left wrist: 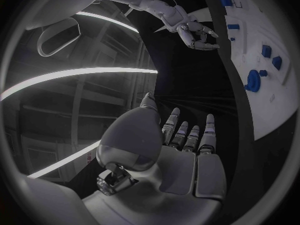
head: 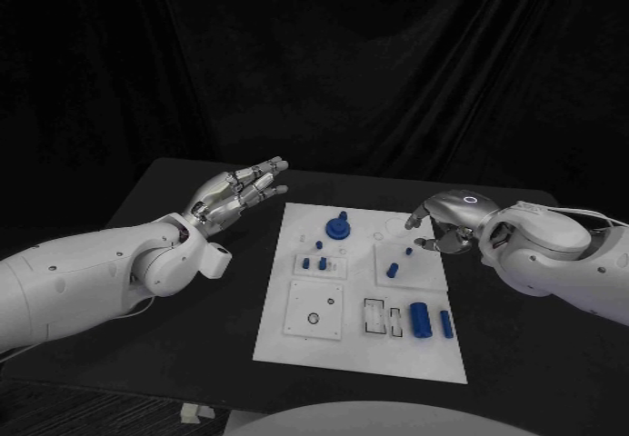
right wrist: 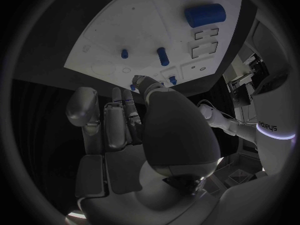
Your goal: Assemble the parts on the task board
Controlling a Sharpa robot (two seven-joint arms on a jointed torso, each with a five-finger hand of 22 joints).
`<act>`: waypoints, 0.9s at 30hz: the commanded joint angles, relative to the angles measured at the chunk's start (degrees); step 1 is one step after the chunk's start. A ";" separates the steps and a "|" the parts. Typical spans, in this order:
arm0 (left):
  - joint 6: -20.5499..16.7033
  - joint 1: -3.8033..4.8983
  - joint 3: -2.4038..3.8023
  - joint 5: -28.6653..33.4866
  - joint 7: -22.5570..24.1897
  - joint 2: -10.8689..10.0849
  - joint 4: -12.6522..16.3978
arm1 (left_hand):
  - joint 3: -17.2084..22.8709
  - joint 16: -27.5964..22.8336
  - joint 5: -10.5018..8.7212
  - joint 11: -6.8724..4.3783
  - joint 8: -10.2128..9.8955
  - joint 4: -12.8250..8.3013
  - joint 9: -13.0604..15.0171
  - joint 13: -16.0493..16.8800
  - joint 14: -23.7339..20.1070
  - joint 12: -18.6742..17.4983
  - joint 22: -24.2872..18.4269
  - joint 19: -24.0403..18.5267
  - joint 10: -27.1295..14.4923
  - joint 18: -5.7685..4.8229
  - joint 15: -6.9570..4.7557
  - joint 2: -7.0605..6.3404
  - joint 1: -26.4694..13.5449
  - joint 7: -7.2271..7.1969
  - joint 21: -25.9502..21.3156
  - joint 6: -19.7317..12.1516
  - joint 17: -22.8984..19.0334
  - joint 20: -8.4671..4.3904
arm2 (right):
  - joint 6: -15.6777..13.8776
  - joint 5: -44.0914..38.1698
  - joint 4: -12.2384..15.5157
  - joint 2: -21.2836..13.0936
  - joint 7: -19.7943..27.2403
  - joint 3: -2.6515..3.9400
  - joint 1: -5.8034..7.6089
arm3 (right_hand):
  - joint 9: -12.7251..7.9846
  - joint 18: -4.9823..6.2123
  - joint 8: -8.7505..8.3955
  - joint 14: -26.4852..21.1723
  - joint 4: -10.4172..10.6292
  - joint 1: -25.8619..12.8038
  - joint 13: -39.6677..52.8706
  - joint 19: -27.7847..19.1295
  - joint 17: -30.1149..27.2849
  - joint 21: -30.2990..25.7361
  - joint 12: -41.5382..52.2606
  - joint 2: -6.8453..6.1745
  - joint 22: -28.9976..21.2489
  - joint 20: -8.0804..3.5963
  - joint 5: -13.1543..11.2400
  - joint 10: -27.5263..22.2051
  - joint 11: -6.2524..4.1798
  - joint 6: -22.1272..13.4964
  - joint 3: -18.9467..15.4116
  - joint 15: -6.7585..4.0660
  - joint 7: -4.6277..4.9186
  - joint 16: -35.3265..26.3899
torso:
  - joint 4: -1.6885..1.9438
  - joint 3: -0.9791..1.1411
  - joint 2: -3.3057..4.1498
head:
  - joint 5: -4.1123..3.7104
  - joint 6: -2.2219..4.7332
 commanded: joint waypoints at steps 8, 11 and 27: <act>2.65 -0.38 0.06 1.34 5.39 0.46 -0.08 | 0.40 -0.01 1.00 0.50 -0.07 -0.20 -0.08 -0.06 0.37 -0.22 -0.22 0.23 -0.11 -0.04 0.89 0.18 1.39 0.39 0.09 0.13 0.10 0.80 | 2.44 -1.50 -2.87 1.89 -0.36 0.03 -1.79 | 0.21 0.08 0.62 1.33 -0.67 -0.41 -1.64 0.45 0.60 1.35 -0.23 0.75 7.81 0.31 0.14 -0.48 0.22 0.92 -0.69 0.54 0.36 0.78 | 0.03 -0.08 -0.22 | -0.23 -0.47; 2.76 -0.43 0.06 1.34 5.29 0.50 -0.15 | 0.49 0.02 1.33 0.58 -0.07 -0.27 -0.10 -0.06 0.51 -0.22 -0.18 0.42 -0.10 0.06 1.03 0.21 1.75 0.41 0.15 0.15 0.13 1.07 | 2.16 -1.51 -3.57 2.41 0.00 0.04 -2.20 | 0.26 0.05 0.68 1.41 -0.76 -0.61 -2.24 0.59 0.62 1.74 0.04 0.99 7.87 0.36 -1.02 0.05 0.13 1.24 -1.08 0.56 0.58 0.93 | 0.02 -0.10 -0.25 | 0.06 -0.65; 3.61 -0.65 0.06 1.34 4.63 0.47 -0.27 | 1.42 0.39 4.94 1.57 0.05 -1.35 -0.08 0.02 2.18 0.32 0.08 2.28 0.30 0.51 2.32 0.33 5.04 0.70 0.66 0.89 0.54 2.77 | 0.17 -1.52 -6.79 5.38 0.87 0.04 -3.79 | 0.26 -0.24 0.84 1.77 -1.28 -0.28 -3.86 1.12 1.15 3.41 1.16 1.68 8.18 0.85 -0.36 3.09 0.03 2.37 -0.87 1.23 0.88 1.76 | 0.10 -0.12 -0.35 | 0.16 -0.52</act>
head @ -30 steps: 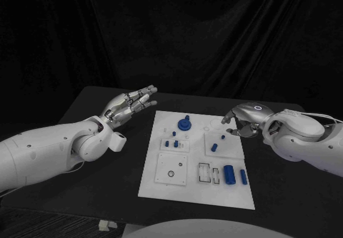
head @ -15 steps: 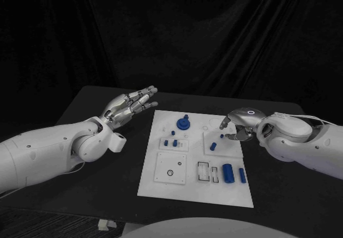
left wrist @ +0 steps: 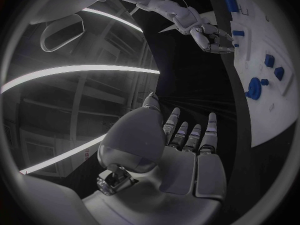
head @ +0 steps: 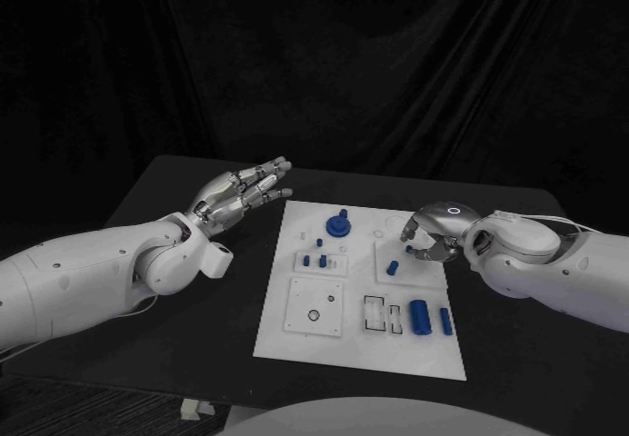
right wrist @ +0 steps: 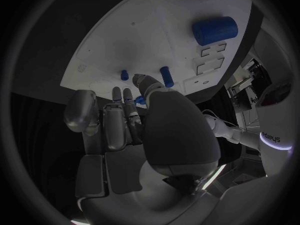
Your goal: Assemble the parts on the task board
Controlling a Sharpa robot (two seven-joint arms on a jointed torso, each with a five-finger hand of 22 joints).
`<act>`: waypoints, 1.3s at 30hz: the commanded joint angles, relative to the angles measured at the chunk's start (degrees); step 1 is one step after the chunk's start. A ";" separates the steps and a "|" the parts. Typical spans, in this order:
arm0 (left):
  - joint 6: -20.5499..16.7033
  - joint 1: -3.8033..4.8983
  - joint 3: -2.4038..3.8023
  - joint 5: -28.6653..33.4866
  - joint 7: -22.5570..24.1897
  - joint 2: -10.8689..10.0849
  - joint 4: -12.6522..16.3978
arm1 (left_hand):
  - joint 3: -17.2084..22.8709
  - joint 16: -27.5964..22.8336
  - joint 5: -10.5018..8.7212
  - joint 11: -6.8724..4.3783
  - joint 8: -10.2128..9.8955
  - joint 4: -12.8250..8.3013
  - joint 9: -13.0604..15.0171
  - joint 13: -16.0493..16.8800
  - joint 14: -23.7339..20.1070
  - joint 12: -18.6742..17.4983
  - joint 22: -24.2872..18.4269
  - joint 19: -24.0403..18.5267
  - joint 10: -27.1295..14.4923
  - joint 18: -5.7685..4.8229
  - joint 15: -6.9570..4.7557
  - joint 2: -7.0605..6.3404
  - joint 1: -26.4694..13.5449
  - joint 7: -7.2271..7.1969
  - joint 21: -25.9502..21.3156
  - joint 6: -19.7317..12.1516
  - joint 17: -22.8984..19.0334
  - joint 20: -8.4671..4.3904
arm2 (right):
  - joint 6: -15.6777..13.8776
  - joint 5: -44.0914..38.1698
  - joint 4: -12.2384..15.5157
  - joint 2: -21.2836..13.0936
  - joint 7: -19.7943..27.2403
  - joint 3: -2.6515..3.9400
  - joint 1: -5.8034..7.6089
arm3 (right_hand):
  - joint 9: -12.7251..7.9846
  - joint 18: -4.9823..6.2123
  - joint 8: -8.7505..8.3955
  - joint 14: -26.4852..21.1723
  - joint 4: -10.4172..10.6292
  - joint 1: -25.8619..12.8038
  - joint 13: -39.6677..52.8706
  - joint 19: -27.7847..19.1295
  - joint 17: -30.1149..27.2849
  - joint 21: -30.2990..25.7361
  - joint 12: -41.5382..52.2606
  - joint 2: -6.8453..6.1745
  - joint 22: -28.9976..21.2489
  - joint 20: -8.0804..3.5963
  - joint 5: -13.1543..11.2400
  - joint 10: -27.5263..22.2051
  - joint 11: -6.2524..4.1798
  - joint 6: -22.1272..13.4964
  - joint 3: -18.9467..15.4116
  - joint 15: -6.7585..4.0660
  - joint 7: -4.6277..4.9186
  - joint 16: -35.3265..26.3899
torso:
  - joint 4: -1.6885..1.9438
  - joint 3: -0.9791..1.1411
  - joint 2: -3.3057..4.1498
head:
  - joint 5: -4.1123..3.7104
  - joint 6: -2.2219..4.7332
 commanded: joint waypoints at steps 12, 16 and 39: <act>1.65 -0.18 0.06 0.55 3.99 0.28 -0.02 | 0.85 1.04 2.97 0.83 0.54 -1.45 0.51 0.14 2.41 1.06 1.04 2.31 0.72 0.55 0.79 0.30 2.79 1.63 0.97 3.30 0.64 0.81 | -0.42 -0.51 -2.72 1.91 0.29 0.04 -1.06 | -0.26 -0.29 0.27 1.88 -0.75 0.45 -1.92 0.56 1.12 0.98 0.34 0.88 8.28 0.49 0.36 2.95 -0.02 1.61 1.20 0.83 0.02 0.43 | 0.05 -0.05 -0.12 | -0.16 -0.15; 1.73 -0.20 0.06 0.55 3.88 0.34 -0.13 | 0.88 1.29 3.26 0.93 0.55 -1.60 0.55 0.16 3.00 1.12 1.55 3.01 0.79 0.53 1.02 0.32 3.01 1.73 1.22 3.49 0.79 0.90 | 0.05 -0.51 -3.15 2.09 0.11 0.04 -1.25 | -0.33 -0.28 0.26 1.84 -0.62 0.11 -2.54 0.53 0.98 1.04 0.30 0.74 8.27 0.60 0.42 3.90 -0.03 1.89 1.37 0.93 0.14 0.38 | 0.01 -0.05 -0.13 | 0.04 0.04; 1.97 -0.29 0.06 0.55 3.45 0.66 -0.55 | 1.03 2.48 4.26 1.49 0.59 -1.92 0.63 0.31 5.37 1.86 1.98 5.21 1.48 0.22 1.79 0.64 3.66 1.93 2.09 4.05 1.35 1.10 | -0.86 -0.51 -4.46 2.77 0.52 0.04 -1.58 | 1.03 -0.08 2.41 1.42 -2.02 1.08 -6.72 0.09 -0.79 0.67 -0.82 1.52 8.07 -0.08 -1.15 11.94 -1.46 7.51 3.32 -0.08 -0.06 -0.82 | 0.10 -0.07 -0.22 | -0.20 0.12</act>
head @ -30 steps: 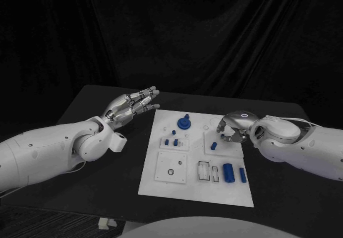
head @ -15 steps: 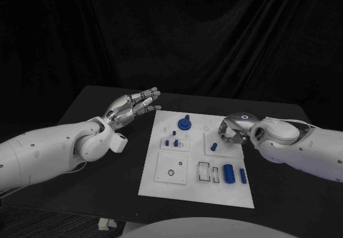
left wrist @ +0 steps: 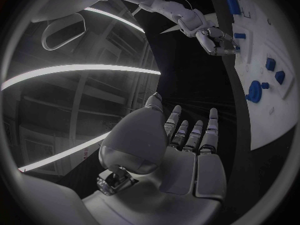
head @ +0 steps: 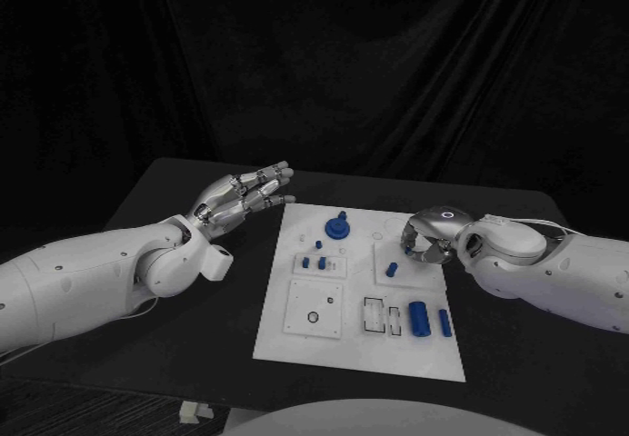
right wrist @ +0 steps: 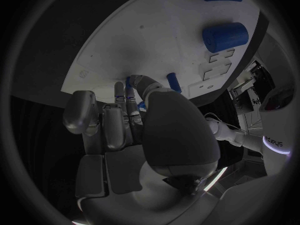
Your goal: Assemble the parts on the task board
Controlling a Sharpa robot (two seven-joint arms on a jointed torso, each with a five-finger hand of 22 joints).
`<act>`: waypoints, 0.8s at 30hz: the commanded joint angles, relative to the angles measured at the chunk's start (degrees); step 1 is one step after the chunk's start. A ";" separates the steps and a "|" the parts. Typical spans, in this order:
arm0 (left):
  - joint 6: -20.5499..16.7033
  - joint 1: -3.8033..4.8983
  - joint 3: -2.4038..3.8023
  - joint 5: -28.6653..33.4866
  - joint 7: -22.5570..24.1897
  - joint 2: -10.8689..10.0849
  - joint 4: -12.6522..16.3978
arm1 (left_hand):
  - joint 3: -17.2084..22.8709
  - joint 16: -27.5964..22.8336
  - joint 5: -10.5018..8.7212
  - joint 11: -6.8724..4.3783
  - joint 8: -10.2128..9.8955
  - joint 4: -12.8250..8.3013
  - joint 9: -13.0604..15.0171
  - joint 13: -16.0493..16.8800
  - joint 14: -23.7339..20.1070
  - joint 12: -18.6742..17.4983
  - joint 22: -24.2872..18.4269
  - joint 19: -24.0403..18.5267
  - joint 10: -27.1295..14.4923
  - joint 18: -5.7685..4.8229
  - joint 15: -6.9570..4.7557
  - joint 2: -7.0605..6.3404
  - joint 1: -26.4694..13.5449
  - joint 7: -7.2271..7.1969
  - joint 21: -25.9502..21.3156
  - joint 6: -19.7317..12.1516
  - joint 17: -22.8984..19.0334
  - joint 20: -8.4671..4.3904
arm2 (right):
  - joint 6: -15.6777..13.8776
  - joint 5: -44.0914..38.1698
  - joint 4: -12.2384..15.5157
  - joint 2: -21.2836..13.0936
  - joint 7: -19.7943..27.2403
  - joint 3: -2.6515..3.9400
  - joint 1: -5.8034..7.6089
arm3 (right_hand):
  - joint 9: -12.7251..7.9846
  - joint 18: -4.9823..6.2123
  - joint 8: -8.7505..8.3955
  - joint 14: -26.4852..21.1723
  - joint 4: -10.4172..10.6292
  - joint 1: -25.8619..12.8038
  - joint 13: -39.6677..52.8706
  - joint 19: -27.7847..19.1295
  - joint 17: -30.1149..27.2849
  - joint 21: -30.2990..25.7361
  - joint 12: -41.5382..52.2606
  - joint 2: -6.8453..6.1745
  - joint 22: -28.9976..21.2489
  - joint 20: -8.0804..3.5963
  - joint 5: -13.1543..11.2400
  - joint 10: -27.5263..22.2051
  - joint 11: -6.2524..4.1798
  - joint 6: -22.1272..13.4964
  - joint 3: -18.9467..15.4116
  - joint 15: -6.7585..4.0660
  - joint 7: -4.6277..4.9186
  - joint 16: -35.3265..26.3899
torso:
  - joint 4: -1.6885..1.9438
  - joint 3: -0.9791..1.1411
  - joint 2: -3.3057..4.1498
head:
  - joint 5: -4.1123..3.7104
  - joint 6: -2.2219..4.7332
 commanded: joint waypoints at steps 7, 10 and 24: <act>0.77 -0.11 0.06 0.44 3.19 0.24 -0.02 | 0.25 0.56 0.80 0.48 0.24 -0.63 0.07 0.14 0.86 0.59 -0.31 0.92 0.51 0.03 0.21 0.20 1.14 0.10 0.55 0.60 0.17 0.13 | -0.68 -0.42 -0.60 0.48 0.36 0.03 -0.67 | 0.47 -0.08 0.57 1.47 -0.53 0.62 -0.97 -0.09 -0.22 -0.20 -0.60 0.57 8.07 -0.49 -0.82 2.16 -0.42 1.37 0.28 -0.68 -0.05 -0.41 | 0.01 0.03 0.01 | 0.18 -0.33; 0.78 -0.12 0.06 0.44 3.09 0.26 -0.05 | 0.44 0.76 1.29 0.65 0.27 -0.95 0.10 0.16 1.09 0.74 -0.50 1.18 0.69 -0.14 0.37 0.31 1.54 0.23 0.63 0.85 0.18 0.14 | -0.78 -0.42 -0.83 0.61 0.48 0.03 -1.03 | 0.68 -0.10 0.78 1.43 -1.00 1.10 -1.38 -0.07 -0.47 -0.08 -0.89 0.70 8.09 -0.65 -1.12 3.08 -0.64 1.97 0.39 -0.86 -0.19 -0.60 | -0.01 0.02 0.00 | 0.24 -0.49; 0.81 -0.20 0.06 0.44 2.66 0.37 -0.29 | 0.83 1.16 2.60 1.05 0.58 -1.61 0.41 0.27 1.48 1.28 -0.96 1.73 1.27 -0.49 0.65 0.54 2.24 0.63 0.76 2.48 0.16 0.14 | -4.74 -0.42 -1.15 0.30 1.38 0.03 -1.43 | 1.06 -0.07 1.02 1.16 -2.10 2.36 -2.34 -0.27 -1.40 -0.35 -1.75 0.98 8.04 -0.95 -1.37 4.99 -0.96 2.98 0.68 -1.14 -0.31 -1.41 | -0.04 0.04 -0.02 | 0.17 -0.96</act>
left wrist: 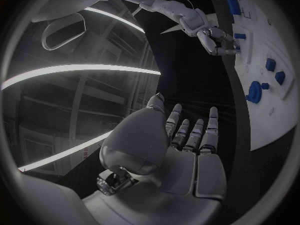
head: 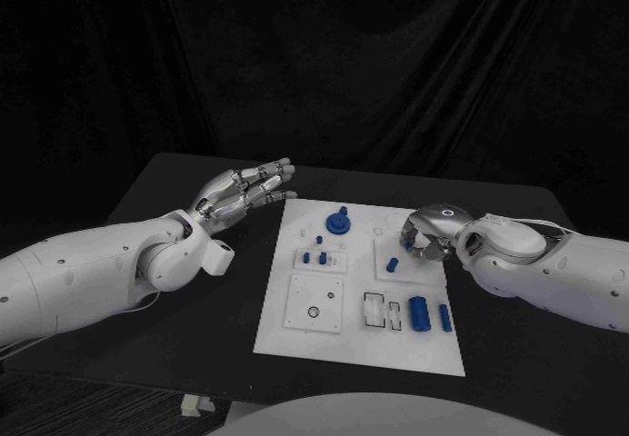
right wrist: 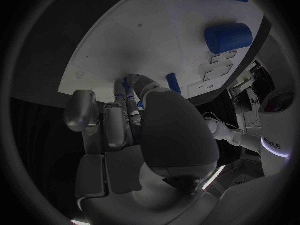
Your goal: Assemble the parts on the task board
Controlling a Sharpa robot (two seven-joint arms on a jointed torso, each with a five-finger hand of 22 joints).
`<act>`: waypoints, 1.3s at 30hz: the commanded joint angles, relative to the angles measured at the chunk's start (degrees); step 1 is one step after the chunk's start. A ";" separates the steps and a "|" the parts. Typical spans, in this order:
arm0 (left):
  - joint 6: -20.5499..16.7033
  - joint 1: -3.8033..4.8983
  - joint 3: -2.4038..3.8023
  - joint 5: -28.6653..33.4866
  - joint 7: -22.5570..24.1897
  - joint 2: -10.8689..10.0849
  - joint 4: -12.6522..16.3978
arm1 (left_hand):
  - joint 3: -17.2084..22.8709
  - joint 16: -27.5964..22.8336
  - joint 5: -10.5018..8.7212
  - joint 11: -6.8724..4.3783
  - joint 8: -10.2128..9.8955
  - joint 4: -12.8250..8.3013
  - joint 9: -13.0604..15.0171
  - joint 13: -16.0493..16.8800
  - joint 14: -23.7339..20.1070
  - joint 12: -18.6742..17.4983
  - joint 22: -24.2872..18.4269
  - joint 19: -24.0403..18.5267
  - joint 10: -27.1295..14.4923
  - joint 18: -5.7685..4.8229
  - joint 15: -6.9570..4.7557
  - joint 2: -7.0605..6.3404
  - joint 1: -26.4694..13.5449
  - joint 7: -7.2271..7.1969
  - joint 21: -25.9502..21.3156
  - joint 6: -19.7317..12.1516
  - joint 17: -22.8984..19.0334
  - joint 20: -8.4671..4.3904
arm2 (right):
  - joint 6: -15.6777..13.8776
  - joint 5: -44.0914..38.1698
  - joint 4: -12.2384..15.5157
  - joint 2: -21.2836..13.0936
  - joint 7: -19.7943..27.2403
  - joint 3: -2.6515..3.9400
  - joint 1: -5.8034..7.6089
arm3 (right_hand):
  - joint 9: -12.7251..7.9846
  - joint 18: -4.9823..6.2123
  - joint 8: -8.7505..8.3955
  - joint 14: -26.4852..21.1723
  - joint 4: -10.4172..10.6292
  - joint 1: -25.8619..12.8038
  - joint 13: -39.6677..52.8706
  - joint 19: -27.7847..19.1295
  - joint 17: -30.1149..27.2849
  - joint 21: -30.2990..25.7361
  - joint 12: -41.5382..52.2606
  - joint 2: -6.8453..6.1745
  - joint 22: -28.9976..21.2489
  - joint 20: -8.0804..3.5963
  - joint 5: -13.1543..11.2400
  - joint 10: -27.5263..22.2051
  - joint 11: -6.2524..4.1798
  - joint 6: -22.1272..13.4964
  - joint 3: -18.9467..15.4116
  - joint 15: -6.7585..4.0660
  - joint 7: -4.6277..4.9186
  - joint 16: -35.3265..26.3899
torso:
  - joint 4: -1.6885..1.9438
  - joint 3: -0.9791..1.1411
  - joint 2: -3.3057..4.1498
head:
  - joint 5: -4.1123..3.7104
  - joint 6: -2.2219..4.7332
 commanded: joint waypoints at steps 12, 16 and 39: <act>0.63 -0.16 0.06 0.42 2.11 0.48 -0.29 | 0.01 0.42 0.69 0.30 0.44 -0.53 0.17 0.12 0.52 0.64 -0.23 0.64 0.58 -0.61 0.23 0.04 0.76 0.13 0.37 0.83 0.04 0.08 | -8.31 -0.41 1.76 -1.91 0.63 0.00 0.11 | 0.48 -0.19 0.58 1.24 -0.51 0.79 -0.61 0.06 -0.07 0.45 -0.92 0.46 8.20 -0.58 -1.55 1.86 -0.26 1.43 -0.21 -0.61 -0.16 -0.31 | 0.15 -0.05 -0.05 | -0.17 0.06; 0.74 -0.17 0.06 0.42 1.81 0.62 -0.35 | 0.09 0.47 0.79 0.50 0.52 -0.62 0.25 0.17 0.53 0.85 -0.33 0.75 0.80 -0.68 0.28 0.12 0.84 0.27 0.39 1.24 0.02 0.08 | -8.90 -0.41 3.50 -2.84 0.38 0.03 1.08 | 0.54 -0.22 0.58 1.26 -0.41 0.72 -0.81 0.10 -0.10 0.61 -1.16 0.51 8.24 -0.62 -2.11 2.17 -0.31 1.57 -0.38 -0.65 -0.22 -0.33 | 0.05 -0.06 -0.03 | 0.06 0.03; 1.27 -0.25 0.05 0.42 0.24 1.27 -0.61 | 0.82 1.85 1.42 1.41 0.75 -1.33 0.37 0.28 2.39 1.51 -1.04 1.51 1.86 -1.21 0.66 0.61 1.51 0.78 0.57 2.18 0.21 0.07 | -4.03 -0.41 18.79 -4.95 0.13 -0.02 3.61 | 0.39 -0.20 0.05 1.23 -0.19 0.70 -1.33 0.04 -0.40 0.47 -1.89 0.68 8.20 -0.68 -2.61 2.57 -0.34 1.07 -0.54 -0.70 -0.23 -0.58 | -0.04 0.03 -0.11 | 0.88 -1.57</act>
